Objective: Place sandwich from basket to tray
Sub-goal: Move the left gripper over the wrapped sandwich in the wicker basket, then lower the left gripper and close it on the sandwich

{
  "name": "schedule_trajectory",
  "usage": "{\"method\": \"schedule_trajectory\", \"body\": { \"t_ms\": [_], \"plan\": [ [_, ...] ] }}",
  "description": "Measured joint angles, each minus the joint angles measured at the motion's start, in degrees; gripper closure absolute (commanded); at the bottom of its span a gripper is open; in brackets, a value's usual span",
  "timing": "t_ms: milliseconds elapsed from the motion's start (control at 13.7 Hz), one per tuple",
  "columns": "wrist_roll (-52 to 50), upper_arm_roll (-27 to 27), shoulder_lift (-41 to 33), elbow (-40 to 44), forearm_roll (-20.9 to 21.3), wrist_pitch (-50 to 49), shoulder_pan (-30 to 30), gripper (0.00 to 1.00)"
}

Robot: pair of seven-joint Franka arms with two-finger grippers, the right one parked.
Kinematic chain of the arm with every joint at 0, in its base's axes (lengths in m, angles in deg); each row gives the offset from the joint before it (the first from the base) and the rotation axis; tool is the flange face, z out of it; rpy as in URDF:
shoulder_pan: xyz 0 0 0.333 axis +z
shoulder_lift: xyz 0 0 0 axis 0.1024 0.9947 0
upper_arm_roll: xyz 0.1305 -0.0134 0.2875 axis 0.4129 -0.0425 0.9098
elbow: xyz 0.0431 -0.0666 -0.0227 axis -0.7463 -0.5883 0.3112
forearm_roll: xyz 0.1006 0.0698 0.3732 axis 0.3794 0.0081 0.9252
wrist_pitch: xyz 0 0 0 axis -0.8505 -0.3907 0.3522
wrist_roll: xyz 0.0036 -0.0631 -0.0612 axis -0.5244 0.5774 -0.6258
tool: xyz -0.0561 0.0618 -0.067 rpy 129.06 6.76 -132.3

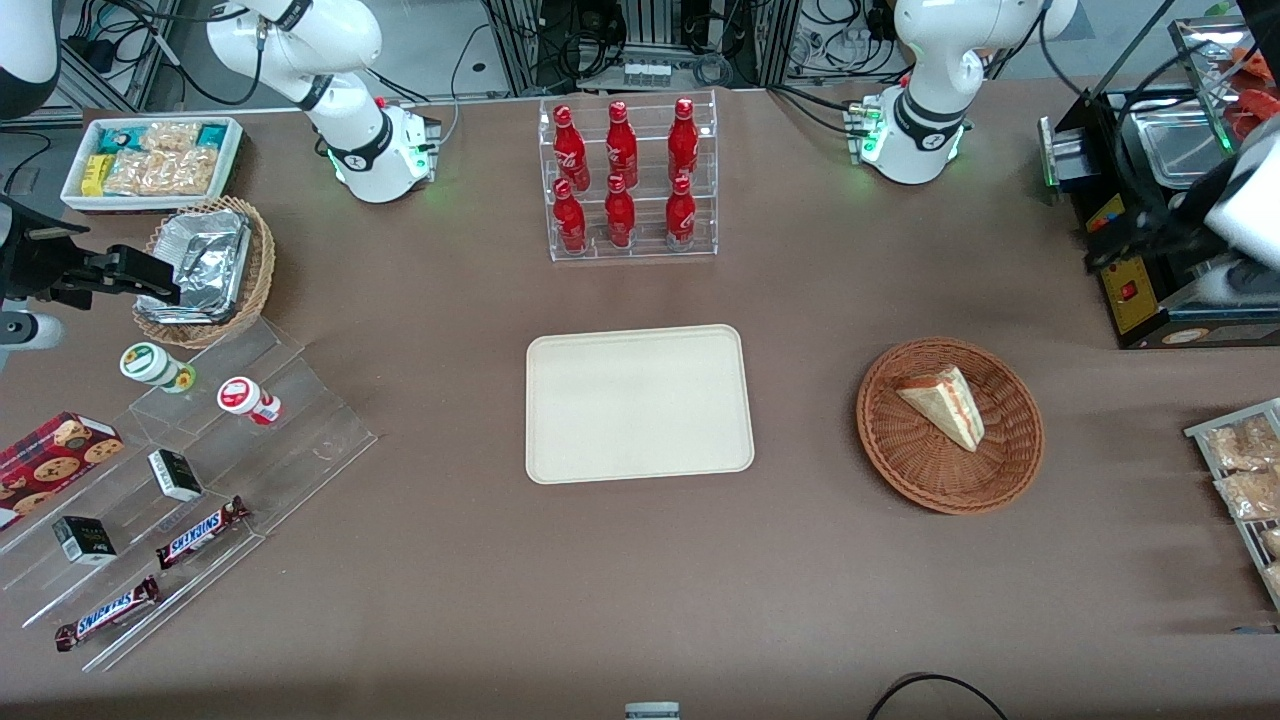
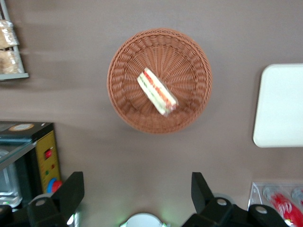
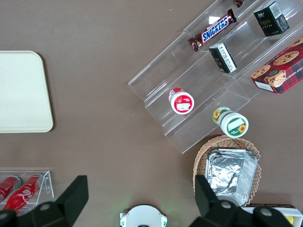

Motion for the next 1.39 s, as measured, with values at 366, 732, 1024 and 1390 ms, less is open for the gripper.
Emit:
{"method": "schedule_trajectory", "body": {
  "t_ms": [366,732,1024,1390],
  "plan": [
    [-18.1,-0.6,0.0,-17.5,0.0,21.7,-0.9,0.00],
    [-40.1,-0.9,-1.9,-33.4,0.0,42.0,-1.4,0.00],
    [-45.4,-1.6,0.1,-38.3,0.0,47.1,-3.1,0.00],
    [-45.8,-1.6,4.8,-38.7,0.0,48.2,-3.8,0.00]
  ]
}}
